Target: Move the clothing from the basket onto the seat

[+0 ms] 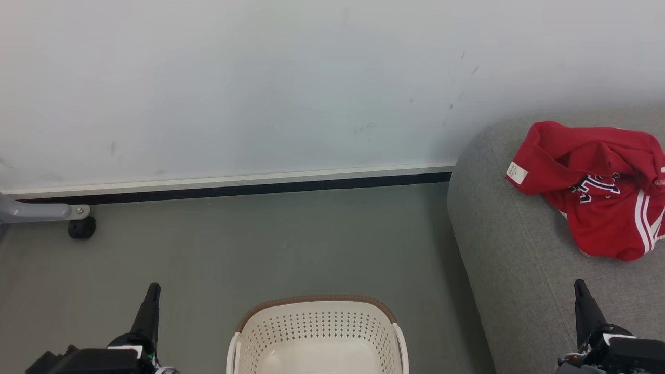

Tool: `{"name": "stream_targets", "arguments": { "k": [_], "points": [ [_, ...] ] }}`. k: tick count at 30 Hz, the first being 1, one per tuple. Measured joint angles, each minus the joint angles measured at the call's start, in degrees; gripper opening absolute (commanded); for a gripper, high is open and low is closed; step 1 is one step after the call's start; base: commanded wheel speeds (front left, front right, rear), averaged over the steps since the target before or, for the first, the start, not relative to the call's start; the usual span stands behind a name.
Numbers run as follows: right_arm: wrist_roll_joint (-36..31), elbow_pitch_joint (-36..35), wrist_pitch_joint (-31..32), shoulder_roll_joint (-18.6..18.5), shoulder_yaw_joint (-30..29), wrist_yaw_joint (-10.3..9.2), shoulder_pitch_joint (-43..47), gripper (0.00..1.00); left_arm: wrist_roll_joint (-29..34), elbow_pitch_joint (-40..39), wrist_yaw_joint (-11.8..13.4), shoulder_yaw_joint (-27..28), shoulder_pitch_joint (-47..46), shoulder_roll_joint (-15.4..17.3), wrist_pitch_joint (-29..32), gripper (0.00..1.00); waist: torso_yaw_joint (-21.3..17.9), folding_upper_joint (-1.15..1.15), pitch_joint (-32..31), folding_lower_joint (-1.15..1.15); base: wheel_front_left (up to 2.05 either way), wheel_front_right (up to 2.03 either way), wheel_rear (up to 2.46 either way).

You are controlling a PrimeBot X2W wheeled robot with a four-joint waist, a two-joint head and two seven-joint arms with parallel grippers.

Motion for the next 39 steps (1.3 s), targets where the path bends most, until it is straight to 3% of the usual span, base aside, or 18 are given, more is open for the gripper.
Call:
{"name": "stream_targets", "arguments": {
  "k": [39],
  "points": [
    [0.1,0.0,0.0,0.0,0.0,0.0,0.0,0.0,0.0,0.0,0.0,0.0,0.0,0.0,0.0,0.0,0.0,0.0,0.0,0.0,0.0,0.0,0.0]
  ]
}}
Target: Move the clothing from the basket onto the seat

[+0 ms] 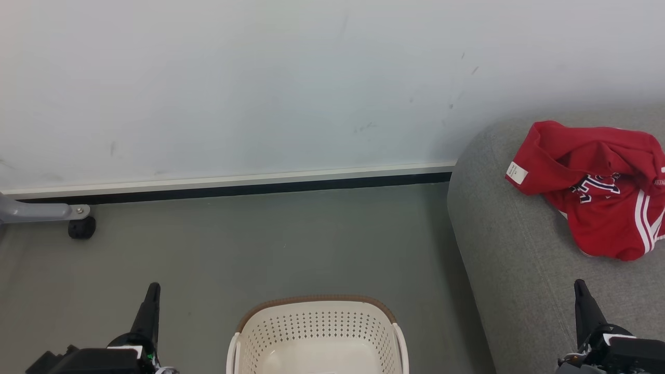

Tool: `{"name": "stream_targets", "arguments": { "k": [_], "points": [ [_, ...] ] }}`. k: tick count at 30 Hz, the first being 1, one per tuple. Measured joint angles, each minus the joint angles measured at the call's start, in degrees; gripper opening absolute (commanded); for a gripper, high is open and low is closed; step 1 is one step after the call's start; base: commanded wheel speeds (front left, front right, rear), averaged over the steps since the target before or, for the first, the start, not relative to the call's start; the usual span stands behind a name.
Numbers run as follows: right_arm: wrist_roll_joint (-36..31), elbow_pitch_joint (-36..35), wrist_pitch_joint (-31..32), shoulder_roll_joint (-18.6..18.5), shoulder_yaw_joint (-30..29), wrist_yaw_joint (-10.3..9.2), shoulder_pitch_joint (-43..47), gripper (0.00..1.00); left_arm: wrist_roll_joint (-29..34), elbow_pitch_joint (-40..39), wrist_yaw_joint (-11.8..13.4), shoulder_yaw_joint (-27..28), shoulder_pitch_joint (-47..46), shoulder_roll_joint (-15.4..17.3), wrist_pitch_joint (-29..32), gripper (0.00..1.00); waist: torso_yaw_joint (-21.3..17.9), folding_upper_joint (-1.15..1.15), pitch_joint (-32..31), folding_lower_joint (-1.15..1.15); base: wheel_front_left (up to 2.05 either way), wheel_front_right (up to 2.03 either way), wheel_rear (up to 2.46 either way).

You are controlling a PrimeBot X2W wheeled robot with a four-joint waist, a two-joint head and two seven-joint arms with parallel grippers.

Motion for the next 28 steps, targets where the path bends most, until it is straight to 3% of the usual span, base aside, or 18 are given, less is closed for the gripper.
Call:
{"name": "stream_targets", "arguments": {
  "k": [28],
  "points": [
    [0.0,0.0,0.0,0.0,0.0,0.0,0.0,0.0,0.0,0.0,0.0,0.0,0.0,0.0,0.0,0.0,0.0,0.0,0.0,0.0,0.0,0.0,0.0]
  ]
}}
